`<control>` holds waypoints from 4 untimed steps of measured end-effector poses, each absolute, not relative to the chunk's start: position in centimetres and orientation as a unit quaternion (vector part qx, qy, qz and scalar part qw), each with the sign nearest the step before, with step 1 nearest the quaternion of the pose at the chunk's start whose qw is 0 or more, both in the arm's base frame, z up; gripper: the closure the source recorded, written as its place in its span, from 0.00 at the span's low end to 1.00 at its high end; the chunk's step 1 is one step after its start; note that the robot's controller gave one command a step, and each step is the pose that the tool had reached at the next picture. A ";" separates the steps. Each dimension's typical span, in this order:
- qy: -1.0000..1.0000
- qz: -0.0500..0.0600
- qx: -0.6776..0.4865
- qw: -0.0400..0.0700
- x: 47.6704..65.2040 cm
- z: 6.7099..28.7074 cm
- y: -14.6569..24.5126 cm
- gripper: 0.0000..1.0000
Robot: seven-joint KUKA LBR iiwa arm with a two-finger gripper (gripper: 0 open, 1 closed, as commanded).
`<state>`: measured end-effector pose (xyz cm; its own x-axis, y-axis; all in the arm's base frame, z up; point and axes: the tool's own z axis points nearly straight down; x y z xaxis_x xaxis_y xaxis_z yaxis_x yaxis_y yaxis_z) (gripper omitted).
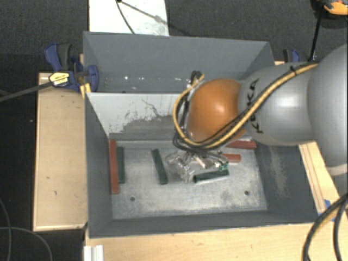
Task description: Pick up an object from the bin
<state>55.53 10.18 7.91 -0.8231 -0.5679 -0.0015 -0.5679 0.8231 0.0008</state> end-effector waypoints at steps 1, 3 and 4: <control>0.955 0.001 -0.297 0.000 55.5 7.9 10.2 1.00; 0.957 0.000 -0.289 0.001 53.5 15.5 8.4 1.00; 0.956 0.001 -0.292 0.002 54.3 16.2 8.3 1.00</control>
Offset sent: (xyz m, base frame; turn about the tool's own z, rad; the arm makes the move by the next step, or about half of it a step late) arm -0.0428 -0.0261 0.0688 0.0363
